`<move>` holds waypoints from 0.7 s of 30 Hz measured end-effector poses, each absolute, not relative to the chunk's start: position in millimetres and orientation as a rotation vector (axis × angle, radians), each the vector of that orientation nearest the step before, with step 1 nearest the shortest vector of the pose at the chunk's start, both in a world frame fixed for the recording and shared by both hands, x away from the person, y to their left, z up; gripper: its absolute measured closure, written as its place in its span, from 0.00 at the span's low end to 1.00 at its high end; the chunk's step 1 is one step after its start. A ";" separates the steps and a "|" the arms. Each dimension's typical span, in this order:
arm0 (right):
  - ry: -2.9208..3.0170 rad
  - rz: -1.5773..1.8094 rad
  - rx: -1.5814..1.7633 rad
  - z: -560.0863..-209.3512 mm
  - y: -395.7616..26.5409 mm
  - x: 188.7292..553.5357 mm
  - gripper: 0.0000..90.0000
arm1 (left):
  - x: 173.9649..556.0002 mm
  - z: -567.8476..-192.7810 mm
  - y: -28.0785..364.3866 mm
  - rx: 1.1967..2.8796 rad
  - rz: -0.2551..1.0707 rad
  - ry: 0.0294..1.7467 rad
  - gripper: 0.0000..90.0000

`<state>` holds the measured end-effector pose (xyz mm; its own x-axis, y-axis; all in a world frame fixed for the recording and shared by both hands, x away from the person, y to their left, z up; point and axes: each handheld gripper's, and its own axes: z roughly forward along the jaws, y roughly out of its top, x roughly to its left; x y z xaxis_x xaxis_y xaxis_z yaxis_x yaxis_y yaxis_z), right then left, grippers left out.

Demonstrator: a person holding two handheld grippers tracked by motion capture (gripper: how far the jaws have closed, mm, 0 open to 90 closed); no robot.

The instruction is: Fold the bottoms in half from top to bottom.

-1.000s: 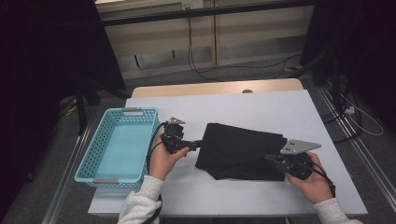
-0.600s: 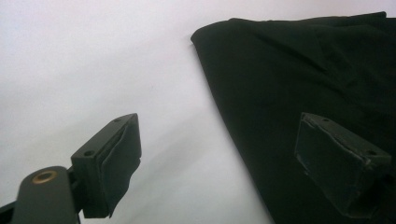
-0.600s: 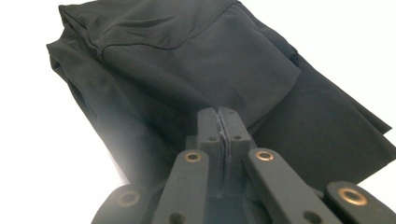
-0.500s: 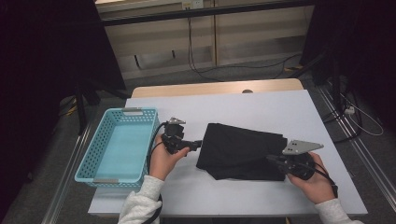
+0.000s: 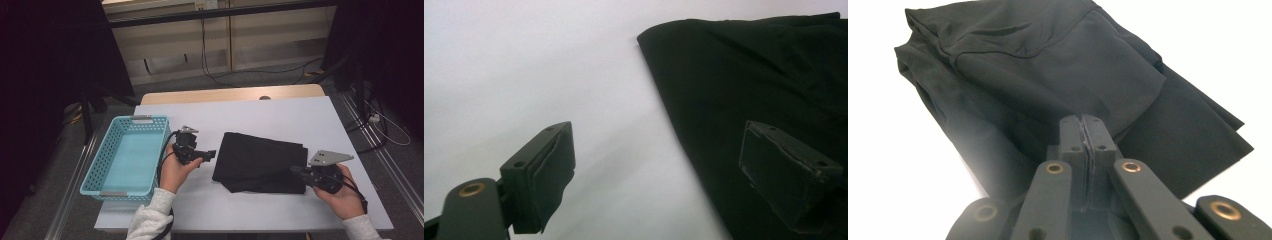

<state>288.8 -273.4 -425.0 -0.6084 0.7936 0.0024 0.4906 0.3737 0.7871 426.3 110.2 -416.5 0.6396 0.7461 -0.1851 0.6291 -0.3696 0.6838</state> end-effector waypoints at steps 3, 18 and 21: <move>2.262 1.101 1.123 -425.6 -275.4 288.0 1.00 | 426.1 -417.1 109.7 2.106 0.199 1.072 0.16; 2.267 1.100 1.131 -426.2 -283.3 282.4 1.00 | 425.9 -416.8 110.2 2.111 0.188 1.068 0.16; 2.262 1.102 1.135 -425.7 -285.4 280.7 1.00 | 425.7 -416.7 109.4 2.108 0.183 1.067 0.16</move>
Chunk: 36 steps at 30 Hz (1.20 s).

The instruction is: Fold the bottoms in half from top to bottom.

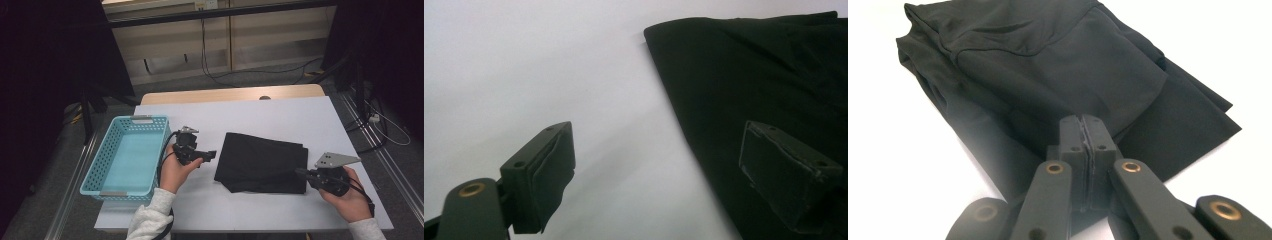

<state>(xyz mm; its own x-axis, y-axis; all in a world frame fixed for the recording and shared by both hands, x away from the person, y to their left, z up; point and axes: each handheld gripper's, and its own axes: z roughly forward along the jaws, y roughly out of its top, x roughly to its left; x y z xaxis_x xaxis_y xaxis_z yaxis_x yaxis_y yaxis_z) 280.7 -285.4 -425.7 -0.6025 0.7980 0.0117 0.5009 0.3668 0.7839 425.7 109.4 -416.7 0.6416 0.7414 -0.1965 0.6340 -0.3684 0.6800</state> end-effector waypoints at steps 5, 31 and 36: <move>2.270 1.115 1.133 -425.1 -287.0 277.6 1.00 | 426.0 -417.2 109.7 2.108 0.192 1.071 0.16; 2.206 1.020 1.222 -440.1 -282.5 335.9 0.75 | 418.6 -420.9 115.2 2.132 0.192 1.079 0.16; 2.174 0.992 1.254 -444.8 -283.7 353.5 0.76 | 418.6 -421.9 117.3 2.125 0.198 1.091 0.16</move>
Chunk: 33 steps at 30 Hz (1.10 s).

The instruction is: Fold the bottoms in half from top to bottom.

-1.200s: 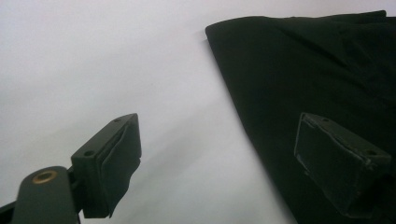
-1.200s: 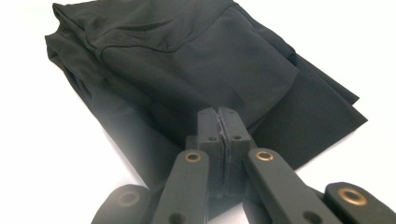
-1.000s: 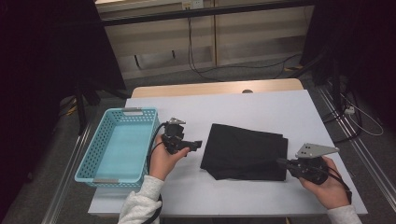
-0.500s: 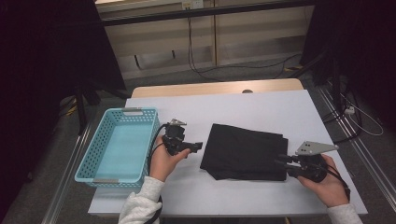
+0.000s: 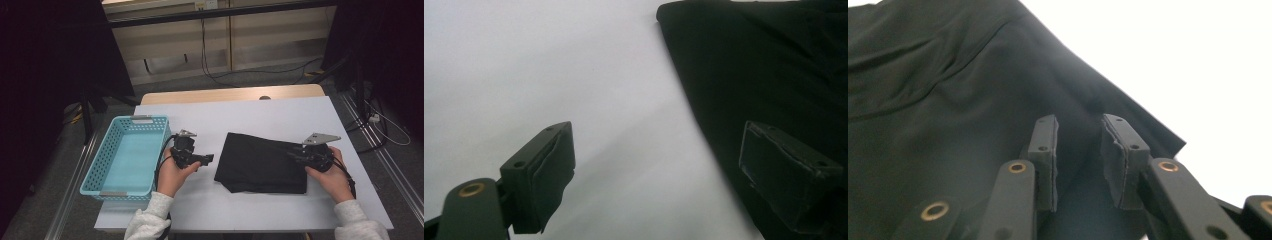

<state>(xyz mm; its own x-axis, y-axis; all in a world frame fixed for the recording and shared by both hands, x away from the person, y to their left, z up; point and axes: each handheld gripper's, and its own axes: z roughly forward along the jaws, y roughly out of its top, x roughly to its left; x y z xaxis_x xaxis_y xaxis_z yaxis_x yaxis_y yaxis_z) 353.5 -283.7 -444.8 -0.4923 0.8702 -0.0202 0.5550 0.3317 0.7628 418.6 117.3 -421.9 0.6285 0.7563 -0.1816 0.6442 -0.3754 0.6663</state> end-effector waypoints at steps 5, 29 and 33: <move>2.194 1.004 1.278 -452.2 -286.7 366.4 0.76 | 419.4 -423.8 116.2 2.127 0.190 1.092 0.16; 2.250 0.957 1.278 -449.7 -273.4 393.4 0.82 | 424.5 -428.0 116.5 2.134 0.177 1.109 0.16; 2.220 0.984 1.256 -449.0 -275.1 395.3 0.72 | 424.8 -430.3 116.5 2.144 0.178 1.111 0.16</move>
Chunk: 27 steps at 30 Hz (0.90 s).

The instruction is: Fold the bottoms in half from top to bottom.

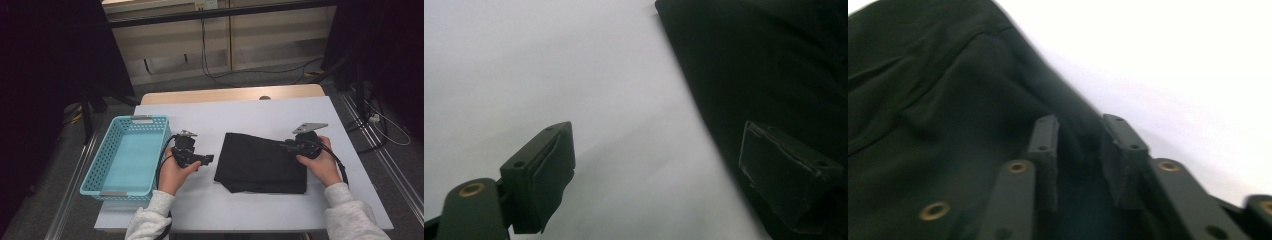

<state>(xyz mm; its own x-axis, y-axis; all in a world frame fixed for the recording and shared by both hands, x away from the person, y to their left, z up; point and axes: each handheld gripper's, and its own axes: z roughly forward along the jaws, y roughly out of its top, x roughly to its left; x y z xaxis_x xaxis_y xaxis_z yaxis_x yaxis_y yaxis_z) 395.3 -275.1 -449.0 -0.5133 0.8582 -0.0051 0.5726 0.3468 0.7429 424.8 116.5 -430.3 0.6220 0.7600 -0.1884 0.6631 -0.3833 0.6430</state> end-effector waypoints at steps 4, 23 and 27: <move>2.228 0.986 1.258 -451.7 -275.7 400.5 0.68 | 424.2 -430.9 116.9 2.139 0.180 1.121 0.16; 2.268 1.103 1.324 -429.1 -286.3 387.6 0.95 | 420.8 -427.2 119.3 2.131 0.181 1.110 0.16; 2.264 1.117 1.317 -424.6 -287.6 381.0 0.95 | 419.0 -426.4 115.2 2.132 0.170 1.098 0.16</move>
<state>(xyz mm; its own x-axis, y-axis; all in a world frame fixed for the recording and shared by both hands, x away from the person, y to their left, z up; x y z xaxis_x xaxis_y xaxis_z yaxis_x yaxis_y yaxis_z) 381.0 -287.6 -424.6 -0.5382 0.8336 0.1243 0.6060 0.2803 0.7445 419.0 115.2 -426.4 0.6282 0.7524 -0.1979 0.6575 -0.3774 0.6521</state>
